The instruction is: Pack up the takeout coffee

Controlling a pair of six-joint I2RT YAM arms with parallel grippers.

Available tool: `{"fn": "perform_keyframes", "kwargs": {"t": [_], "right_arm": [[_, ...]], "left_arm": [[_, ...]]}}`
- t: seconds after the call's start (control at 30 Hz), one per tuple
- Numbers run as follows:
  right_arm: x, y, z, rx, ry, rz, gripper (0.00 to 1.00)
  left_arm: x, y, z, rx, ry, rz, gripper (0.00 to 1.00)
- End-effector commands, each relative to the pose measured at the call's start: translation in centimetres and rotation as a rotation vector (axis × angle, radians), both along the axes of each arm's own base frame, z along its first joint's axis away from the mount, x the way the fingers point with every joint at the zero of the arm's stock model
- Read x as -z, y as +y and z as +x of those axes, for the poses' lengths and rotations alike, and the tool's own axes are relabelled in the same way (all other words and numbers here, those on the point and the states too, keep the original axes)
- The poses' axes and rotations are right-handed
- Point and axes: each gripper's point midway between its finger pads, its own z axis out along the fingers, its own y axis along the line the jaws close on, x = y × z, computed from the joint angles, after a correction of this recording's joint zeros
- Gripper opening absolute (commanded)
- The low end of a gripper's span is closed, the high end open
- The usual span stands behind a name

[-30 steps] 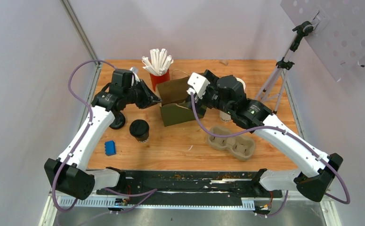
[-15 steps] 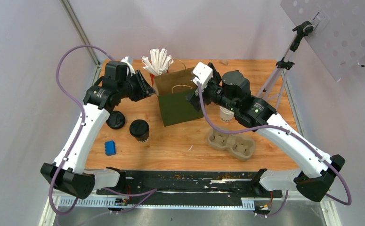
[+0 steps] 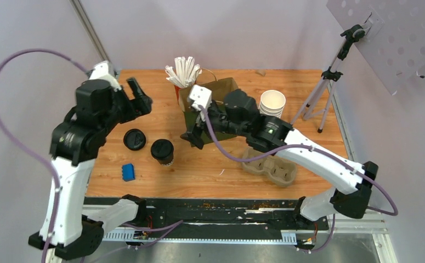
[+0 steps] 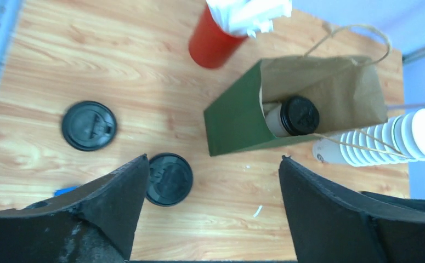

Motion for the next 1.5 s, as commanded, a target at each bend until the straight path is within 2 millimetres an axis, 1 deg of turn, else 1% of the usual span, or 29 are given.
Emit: {"fn": "perform_keyframes", "kwargs": {"t": [0.0, 0.07, 0.1, 0.13, 0.2, 0.23, 0.33, 0.43, 0.5, 0.6, 0.63, 0.77, 0.9, 1.03, 1.23, 1.4, 1.47], "right_arm": [[-0.1, 3.9, -0.9, -0.067, 0.049, 0.08, 0.87], [1.4, 5.9, -1.2, -0.095, 0.05, 0.058, 0.87], [2.9, 7.1, -0.9, -0.095, 0.066, 0.026, 0.87], [4.0, 8.1, -0.6, -0.092, 0.079, 0.001, 0.88], [6.0, 9.7, 0.2, -0.082, 0.112, -0.037, 0.9], [6.5, 10.5, 0.4, -0.092, 0.112, -0.047, 0.91], [9.2, 12.6, 1.0, -0.114, 0.096, -0.102, 0.92], [12.3, 14.2, 2.0, -0.108, 0.125, -0.179, 0.92], [13.6, 14.7, 2.2, -0.099, 0.147, -0.201, 0.91], [15.3, 14.8, 2.3, -0.102, 0.147, -0.224, 0.89], [16.1, 14.8, 2.4, -0.103, 0.149, -0.242, 0.89], [17.8, 14.9, 2.4, -0.115, 0.137, -0.266, 0.89], [19.3, 15.2, 2.9, -0.106, 0.107, -0.313, 0.91], [20.3, 15.4, 3.4, -0.094, 0.101, -0.341, 0.91], [21.9, 15.7, 3.9, -0.081, 0.091, -0.382, 0.95], [22.5, 15.8, 3.8, -0.079, 0.094, -0.395, 0.93], [22.5, 15.9, 3.8, -0.078, 0.094, -0.396, 0.91]], "left_arm": [[-4.0, 4.7, -4.3, -0.119, -0.128, 0.099, 0.99], [-5.4, 5.7, -5.8, -0.142, -0.18, 0.101, 1.0], [-6.0, 6.2, -6.6, -0.149, -0.206, 0.1, 1.0], [-6.6, 6.6, -7.2, -0.154, -0.228, 0.105, 1.0], [-7.5, 7.4, -8.4, -0.165, -0.267, 0.117, 1.0], [-7.9, 7.8, -8.9, -0.172, -0.287, 0.124, 1.0], [-8.8, 9.5, -10.4, -0.229, -0.344, 0.145, 1.0], [-9.7, 10.0, -11.2, -0.244, -0.387, 0.144, 1.0], [-9.9, 10.1, -11.4, -0.24, -0.397, 0.147, 1.0], [-9.7, 10.1, -11.5, -0.24, -0.392, 0.147, 1.0], [-9.6, 10.1, -11.5, -0.237, -0.391, 0.145, 1.0], [-9.3, 9.9, -11.5, -0.227, -0.389, 0.149, 1.0], [-8.7, 10.1, -11.8, -0.224, -0.38, 0.166, 1.0], [-8.8, 10.4, -12.2, -0.227, -0.391, 0.173, 1.0], [-8.8, 10.5, -12.2, -0.216, -0.394, 0.202, 1.0], [-8.8, 10.5, -12.3, -0.207, -0.397, 0.221, 1.0], [-8.8, 10.6, -12.3, -0.204, -0.398, 0.229, 1.0]]}}
